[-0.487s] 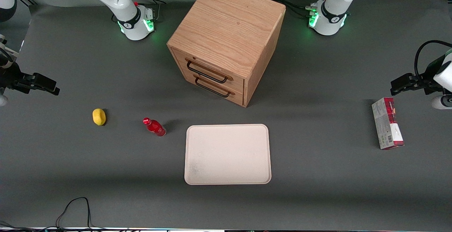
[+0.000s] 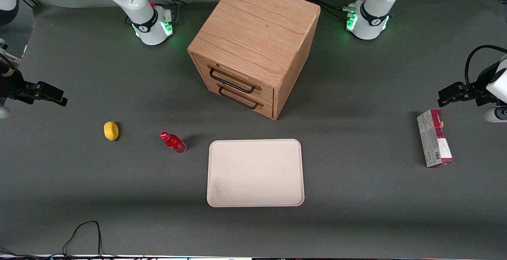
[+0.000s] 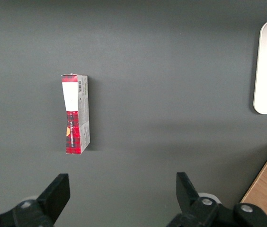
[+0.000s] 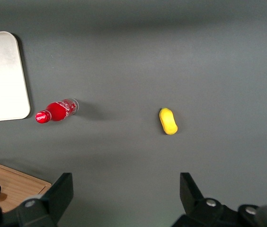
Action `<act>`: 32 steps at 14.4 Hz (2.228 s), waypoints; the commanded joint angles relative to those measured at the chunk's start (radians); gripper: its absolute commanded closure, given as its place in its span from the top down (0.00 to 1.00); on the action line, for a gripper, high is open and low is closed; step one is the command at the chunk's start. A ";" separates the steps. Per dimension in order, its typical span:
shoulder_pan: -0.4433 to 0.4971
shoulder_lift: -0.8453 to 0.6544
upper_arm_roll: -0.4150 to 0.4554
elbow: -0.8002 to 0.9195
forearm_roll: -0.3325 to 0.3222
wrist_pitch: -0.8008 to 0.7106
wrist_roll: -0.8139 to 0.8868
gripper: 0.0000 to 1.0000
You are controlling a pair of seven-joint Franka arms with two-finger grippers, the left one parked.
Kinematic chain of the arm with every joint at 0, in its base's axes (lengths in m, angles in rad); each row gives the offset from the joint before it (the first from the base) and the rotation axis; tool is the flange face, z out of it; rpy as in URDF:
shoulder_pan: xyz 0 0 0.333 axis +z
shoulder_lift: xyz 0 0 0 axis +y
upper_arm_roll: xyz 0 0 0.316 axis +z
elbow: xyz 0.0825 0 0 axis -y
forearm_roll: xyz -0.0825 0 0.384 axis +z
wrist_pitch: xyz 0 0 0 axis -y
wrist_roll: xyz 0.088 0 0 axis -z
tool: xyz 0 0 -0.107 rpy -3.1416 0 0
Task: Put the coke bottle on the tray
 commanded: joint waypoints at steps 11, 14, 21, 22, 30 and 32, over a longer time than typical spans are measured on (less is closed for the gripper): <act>0.288 0.095 0.011 -0.001 0.024 0.075 0.134 1.00; 0.291 0.109 0.011 -0.076 0.025 0.148 0.135 1.00; 0.290 0.165 0.006 -0.269 0.065 0.414 0.132 1.00; 0.290 0.187 0.006 -0.272 0.065 0.446 0.134 1.00; 0.319 0.248 0.008 -0.355 0.065 0.636 0.132 1.00; 0.319 0.250 0.005 -0.372 0.059 0.638 0.131 1.00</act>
